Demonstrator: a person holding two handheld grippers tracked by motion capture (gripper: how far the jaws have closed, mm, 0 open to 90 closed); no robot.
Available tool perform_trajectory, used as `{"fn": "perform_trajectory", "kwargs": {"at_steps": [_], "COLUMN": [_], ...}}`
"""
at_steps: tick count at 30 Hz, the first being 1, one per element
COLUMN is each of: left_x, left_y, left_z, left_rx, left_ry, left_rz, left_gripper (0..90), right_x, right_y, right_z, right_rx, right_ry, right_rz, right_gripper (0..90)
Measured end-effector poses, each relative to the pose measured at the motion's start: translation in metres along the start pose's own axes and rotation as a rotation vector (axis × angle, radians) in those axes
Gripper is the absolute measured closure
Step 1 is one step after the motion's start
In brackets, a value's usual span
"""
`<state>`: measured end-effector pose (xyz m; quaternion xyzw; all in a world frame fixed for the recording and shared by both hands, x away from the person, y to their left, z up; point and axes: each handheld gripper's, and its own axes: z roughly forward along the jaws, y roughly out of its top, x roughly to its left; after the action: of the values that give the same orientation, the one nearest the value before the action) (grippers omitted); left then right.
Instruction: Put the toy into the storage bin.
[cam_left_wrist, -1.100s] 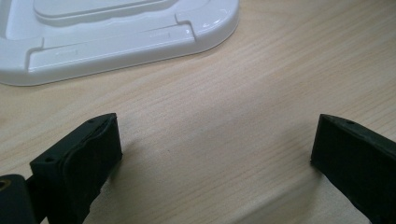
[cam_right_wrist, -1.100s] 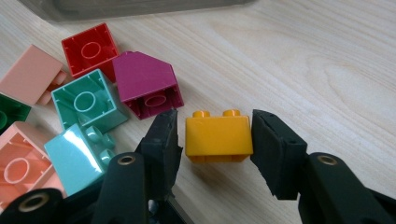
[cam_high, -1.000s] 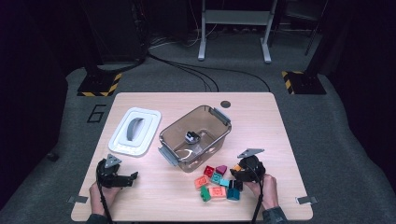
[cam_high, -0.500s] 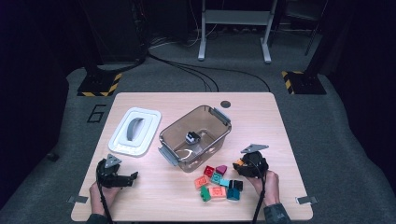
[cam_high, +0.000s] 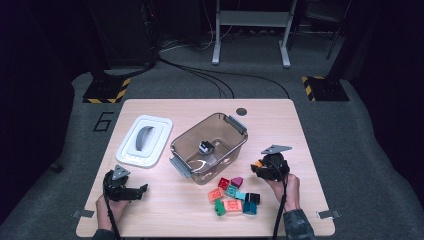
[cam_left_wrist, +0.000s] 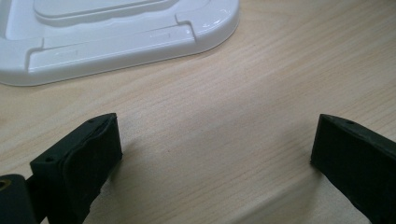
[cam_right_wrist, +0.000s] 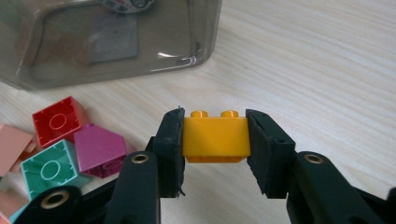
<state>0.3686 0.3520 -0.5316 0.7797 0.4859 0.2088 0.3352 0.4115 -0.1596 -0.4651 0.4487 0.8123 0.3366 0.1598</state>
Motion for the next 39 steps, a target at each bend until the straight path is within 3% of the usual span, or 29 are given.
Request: {"fn": "perform_trajectory", "kwargs": {"at_steps": [4,8,12,13,14,18,27,29,31,32,33,36,37,39], "left_x": [0.0,0.0,0.0,0.0,0.0,0.0,0.0,0.0,0.0,0.0,0.0,0.0,0.0,0.0], "left_y": [0.0,0.0,0.0,0.0,0.0,0.0,0.0,0.0,0.0,0.0,0.0,0.0,0.0,0.0], "left_z": [0.0,0.0,0.0,0.0,0.0,0.0,0.0,0.0,0.0,0.0,0.0,0.0,0.0,0.0], "left_rx": [0.0,0.0,0.001,0.002,0.001,0.002,0.003,0.003,0.002,0.003,0.003,0.002,0.003,0.002], "left_ry": [-0.002,-0.003,-0.003,-0.003,-0.003,-0.003,-0.003,-0.002,-0.002,-0.003,-0.002,-0.004,-0.002,-0.003], "left_rz": [-0.003,-0.004,-0.005,-0.004,-0.005,-0.002,-0.004,-0.001,-0.001,-0.001,-0.001,-0.004,0.0,-0.004], "left_gripper": [1.7,1.7,1.7,1.7,1.7,1.7,1.8,1.8,1.8,1.8,1.8,1.8,1.8,1.8], "right_x": [-0.007,-0.011,-0.015,-0.014,-0.016,-0.019,-0.024,-0.027,-0.029,-0.031,-0.03,-0.035,-0.034,-0.037], "right_y": [0.007,0.014,0.023,0.026,0.028,0.039,0.056,0.058,0.063,0.064,0.065,0.069,0.071,0.074], "right_z": [0.001,0.001,0.002,0.002,0.003,0.002,-0.001,-0.002,-0.004,-0.005,-0.005,-0.008,-0.009,-0.011], "right_rx": [-0.009,-0.012,-0.015,-0.017,-0.024,-0.028,-0.046,-0.053,-0.057,-0.057,-0.054,-0.063,-0.064,-0.071], "right_ry": [0.004,0.016,0.015,0.013,0.009,0.008,-0.017,-0.021,-0.03,-0.03,-0.032,-0.044,-0.048,-0.056], "right_rz": [-0.008,0.021,-0.001,0.024,0.002,-0.006,0.007,-0.017,0.011,-0.012,0.016,-0.011,0.012,0.007], "right_gripper": [58.9,58.9,58.9,58.9,59.0,59.0,59.0,59.0,59.0,59.0,59.0,59.0,59.0,59.0]}}
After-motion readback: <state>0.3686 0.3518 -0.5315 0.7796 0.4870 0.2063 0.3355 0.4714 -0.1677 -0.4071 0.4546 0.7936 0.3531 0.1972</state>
